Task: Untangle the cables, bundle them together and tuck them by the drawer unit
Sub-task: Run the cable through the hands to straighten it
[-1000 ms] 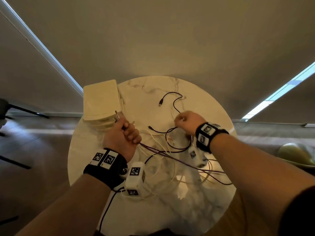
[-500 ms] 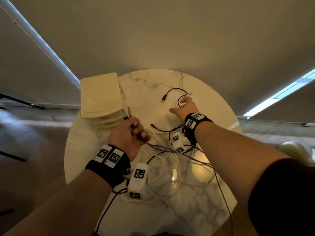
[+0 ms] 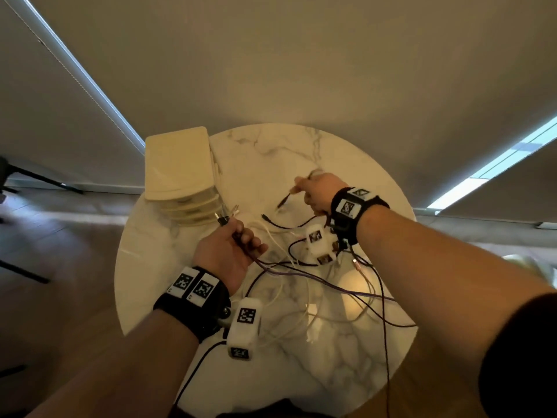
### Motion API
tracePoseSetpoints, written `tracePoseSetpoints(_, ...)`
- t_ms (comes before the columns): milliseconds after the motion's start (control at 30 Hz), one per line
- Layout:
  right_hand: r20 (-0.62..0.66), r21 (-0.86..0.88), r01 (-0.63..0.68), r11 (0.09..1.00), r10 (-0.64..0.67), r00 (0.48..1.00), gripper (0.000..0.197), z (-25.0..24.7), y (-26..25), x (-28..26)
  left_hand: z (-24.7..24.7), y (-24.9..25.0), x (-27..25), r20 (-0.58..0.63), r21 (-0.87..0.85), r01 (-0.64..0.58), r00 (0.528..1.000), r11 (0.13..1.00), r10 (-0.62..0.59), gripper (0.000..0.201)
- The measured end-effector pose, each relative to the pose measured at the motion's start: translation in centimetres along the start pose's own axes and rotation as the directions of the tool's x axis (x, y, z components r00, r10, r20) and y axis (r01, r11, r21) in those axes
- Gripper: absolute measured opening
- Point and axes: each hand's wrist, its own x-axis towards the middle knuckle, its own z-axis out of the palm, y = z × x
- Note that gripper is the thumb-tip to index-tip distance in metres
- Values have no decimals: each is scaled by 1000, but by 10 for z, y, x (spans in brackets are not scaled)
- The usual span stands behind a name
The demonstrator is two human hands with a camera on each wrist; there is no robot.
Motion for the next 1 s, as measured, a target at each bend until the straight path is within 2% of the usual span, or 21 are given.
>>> tracePoseSetpoints(100, 76, -20, 228, 973, -226, 971, 29, 4, -13, -40, 15, -2, -8, -37, 77, -44, 998, 996, 47, 32)
tracePoseSetpoints(200, 197, -317, 365, 875, -316, 928, 26, 22, -12, -91, 31, -1, -17, -39, 145, -126, 990, 981, 133, 33)
tracePoseSetpoints(267, 294, -523, 403, 751, -285, 913, 37, 33, 1, -119, 38, 1, -24, 3, 190, -174, 984, 966, 177, 32)
tracePoseSetpoints(367, 385, -630, 452, 631, -252, 888, 54, 43, 25, -144, 41, -2, -38, 69, 301, -243, 970, 922, 233, 31)
tracePoseSetpoints(467, 420, -661, 509, 551, -290, 860, 53, 49, 48, -156, 37, -11, -45, 84, 344, -335, 941, 877, 327, 25)
tracePoseSetpoints(533, 438, -655, 524, 544, -293, 850, 52, 47, 65, -161, 32, -17, -46, 59, 296, -352, 934, 888, 351, 17)
tracePoseSetpoints(600, 432, -674, 507, 537, -269, 861, 54, 40, 80, -162, 26, -24, -47, 57, 273, -361, 931, 892, 360, 15)
tracePoseSetpoints(700, 433, -755, 454, 473, -159, 887, 50, 28, 100, -164, 22, -25, -46, 24, 239, -389, 918, 890, 395, 25)
tracePoseSetpoints(767, 440, -770, 419, 481, -76, 895, 38, 25, 111, -162, 21, -18, -44, 11, 185, -397, 916, 899, 402, 32)
tracePoseSetpoints(833, 408, -754, 379, 536, -71, 910, 22, 22, 110, -159, 19, -13, -44, 32, 194, -416, 908, 889, 418, 35)
tracePoseSetpoints(933, 314, -635, 392, 666, -241, 918, 48, 20, 87, -152, 16, -17, -48, 105, 299, -451, 892, 841, 441, 33)
tracePoseSetpoints(1000, 231, -385, 441, 811, -378, 897, 56, 28, 62, -151, 16, -24, -52, 149, 357, -451, 892, 818, 427, 30)
